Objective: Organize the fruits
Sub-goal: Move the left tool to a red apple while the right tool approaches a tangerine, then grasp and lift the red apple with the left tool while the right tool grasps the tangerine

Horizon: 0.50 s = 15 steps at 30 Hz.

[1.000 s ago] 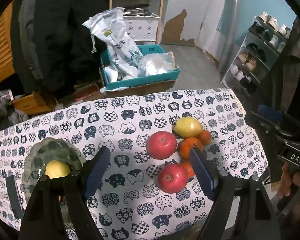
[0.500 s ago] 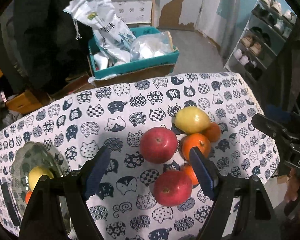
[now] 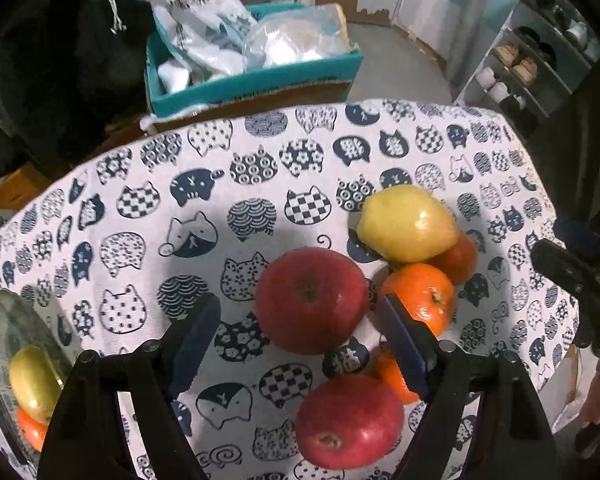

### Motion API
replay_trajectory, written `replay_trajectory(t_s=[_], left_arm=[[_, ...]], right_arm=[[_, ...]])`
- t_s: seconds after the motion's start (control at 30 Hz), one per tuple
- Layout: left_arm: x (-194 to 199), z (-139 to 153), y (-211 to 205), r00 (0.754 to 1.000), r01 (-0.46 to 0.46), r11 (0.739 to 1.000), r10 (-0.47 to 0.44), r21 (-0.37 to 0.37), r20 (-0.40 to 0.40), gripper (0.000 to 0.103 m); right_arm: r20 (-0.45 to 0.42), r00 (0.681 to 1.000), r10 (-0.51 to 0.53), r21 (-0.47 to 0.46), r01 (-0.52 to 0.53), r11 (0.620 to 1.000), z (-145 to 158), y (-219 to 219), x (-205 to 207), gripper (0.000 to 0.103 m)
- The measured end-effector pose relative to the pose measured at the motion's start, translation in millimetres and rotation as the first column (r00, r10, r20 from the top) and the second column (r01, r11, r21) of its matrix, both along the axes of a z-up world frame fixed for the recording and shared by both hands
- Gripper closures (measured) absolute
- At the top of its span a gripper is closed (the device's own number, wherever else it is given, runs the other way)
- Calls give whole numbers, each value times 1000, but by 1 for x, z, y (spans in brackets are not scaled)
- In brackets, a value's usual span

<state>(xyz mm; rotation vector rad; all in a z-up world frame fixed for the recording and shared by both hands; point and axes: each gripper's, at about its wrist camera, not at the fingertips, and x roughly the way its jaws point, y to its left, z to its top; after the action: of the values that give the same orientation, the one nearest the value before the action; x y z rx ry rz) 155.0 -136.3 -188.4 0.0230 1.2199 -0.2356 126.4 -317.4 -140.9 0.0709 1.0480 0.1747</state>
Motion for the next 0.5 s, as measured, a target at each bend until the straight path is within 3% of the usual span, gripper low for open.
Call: replay_trajectory(t_s=[0.5], left_arm=[[18,-41,-9,994,42,999,-44,-25,-96,17]], right_arm=[[-158,987,-17,49,25,998,-53,-8,27,23]])
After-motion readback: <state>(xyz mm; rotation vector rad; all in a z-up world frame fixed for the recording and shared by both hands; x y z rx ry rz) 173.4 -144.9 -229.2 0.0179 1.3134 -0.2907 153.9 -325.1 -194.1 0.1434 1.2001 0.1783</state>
